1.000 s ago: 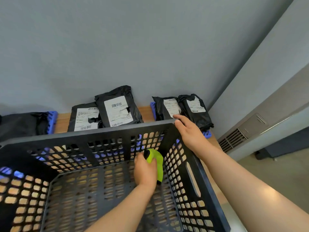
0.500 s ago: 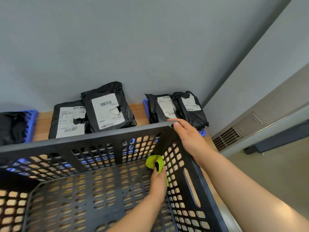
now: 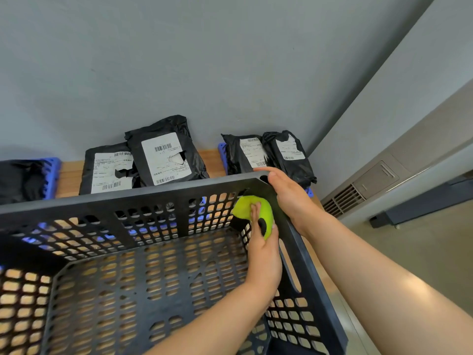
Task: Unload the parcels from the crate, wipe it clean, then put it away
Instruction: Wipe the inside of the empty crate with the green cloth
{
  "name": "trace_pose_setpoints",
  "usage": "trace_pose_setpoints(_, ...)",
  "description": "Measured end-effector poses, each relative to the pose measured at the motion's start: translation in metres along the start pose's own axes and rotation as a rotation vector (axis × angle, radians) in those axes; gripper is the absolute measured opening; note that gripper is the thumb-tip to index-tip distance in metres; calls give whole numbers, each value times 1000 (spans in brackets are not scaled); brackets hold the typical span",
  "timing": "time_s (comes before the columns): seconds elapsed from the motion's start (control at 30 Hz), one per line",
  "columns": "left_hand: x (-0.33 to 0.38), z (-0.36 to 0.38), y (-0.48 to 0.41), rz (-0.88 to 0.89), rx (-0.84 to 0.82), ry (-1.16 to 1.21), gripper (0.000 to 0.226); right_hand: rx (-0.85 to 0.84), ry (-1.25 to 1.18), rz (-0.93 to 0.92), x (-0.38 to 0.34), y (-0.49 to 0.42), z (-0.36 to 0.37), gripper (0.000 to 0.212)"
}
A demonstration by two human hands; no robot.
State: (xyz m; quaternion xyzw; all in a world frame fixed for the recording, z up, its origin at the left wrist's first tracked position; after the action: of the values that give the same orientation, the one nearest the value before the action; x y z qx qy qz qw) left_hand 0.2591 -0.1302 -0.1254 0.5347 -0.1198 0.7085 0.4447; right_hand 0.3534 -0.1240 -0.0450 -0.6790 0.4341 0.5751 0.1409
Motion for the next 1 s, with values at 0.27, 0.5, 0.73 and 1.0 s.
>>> trace_pose_setpoints(0.27, 26, 12, 19, 328, -117, -222, 69, -21, -87, 34, 0, -2, -1, 30)
trace_pose_setpoints(0.5, -27, -7, 13, 176, -48, -171, 83, 25, -33, 64, 1, -2, -2, 29)
trace_pose_setpoints(0.73, -56, -18, 2, -12, 43, -90, 69, 17, -6, 65, 4, -5, -1, 29)
trace_pose_setpoints(1.0, -87, -34, -6, -190, 83, 9, 59, -24, -19, 28, 6, -9, -4, 33)
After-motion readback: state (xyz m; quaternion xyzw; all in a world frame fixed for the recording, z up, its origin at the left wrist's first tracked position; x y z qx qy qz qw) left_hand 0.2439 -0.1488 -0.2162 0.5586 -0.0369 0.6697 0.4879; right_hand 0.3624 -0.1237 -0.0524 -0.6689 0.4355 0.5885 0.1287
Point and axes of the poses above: each hand's wrist, its own y-axis away from the middle knuckle, its own z-axis out of the palm, x = y × z, the point moved 3 cm from there along -y, towards the middle knuckle, and after that the axes turned 4 degrees about y, right-handed, at the moved point
